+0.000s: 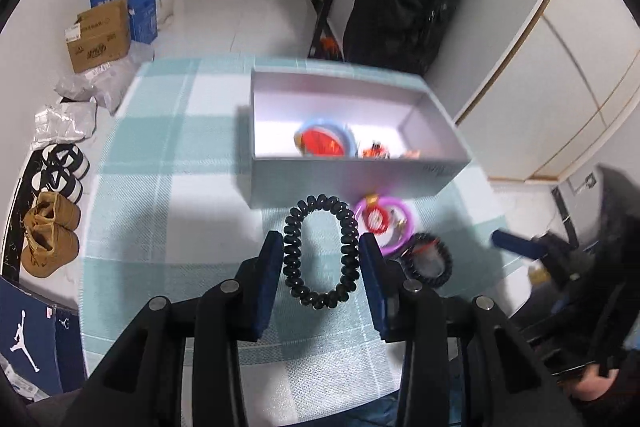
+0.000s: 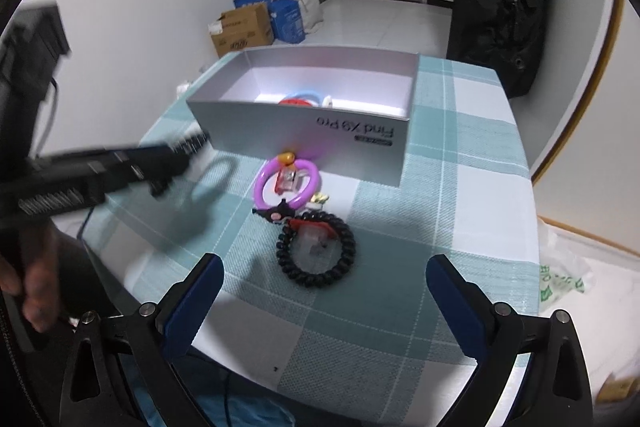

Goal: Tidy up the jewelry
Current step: 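Grasp the black coil hair tie with the left tool and lift it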

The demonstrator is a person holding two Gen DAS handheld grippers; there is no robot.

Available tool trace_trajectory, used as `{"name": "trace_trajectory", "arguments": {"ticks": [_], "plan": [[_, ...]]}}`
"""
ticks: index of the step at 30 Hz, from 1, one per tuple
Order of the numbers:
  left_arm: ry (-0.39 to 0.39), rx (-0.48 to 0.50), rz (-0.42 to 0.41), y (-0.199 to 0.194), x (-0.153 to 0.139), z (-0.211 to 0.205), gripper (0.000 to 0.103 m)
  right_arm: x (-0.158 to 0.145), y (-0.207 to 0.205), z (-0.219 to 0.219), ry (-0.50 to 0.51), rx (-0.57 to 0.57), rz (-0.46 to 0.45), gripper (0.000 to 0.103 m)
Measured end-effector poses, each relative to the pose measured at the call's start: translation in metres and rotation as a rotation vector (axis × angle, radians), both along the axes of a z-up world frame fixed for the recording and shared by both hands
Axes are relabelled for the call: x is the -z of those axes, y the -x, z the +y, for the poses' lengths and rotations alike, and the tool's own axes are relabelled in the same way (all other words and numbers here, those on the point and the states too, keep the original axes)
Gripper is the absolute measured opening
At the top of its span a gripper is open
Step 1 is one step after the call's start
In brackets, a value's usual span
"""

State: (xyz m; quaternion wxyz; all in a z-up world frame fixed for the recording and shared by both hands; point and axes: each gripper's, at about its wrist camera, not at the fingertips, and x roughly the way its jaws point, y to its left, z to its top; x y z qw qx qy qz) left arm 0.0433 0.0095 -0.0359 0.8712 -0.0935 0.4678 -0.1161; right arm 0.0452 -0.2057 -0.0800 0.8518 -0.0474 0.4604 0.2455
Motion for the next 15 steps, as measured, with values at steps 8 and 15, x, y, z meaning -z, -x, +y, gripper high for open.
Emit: {"name": "trace_trajectory", "arguments": {"ticks": [8,15], "plan": [[0.020,0.002,-0.069,0.009,-0.015,0.003,0.033,0.014,-0.010,0.011,0.045,0.001,0.032,0.086],[0.033,-0.030,-0.047,0.006,-0.011,0.021,0.033,0.021,-0.017,0.026,0.113,0.004,0.020,0.066]]}}
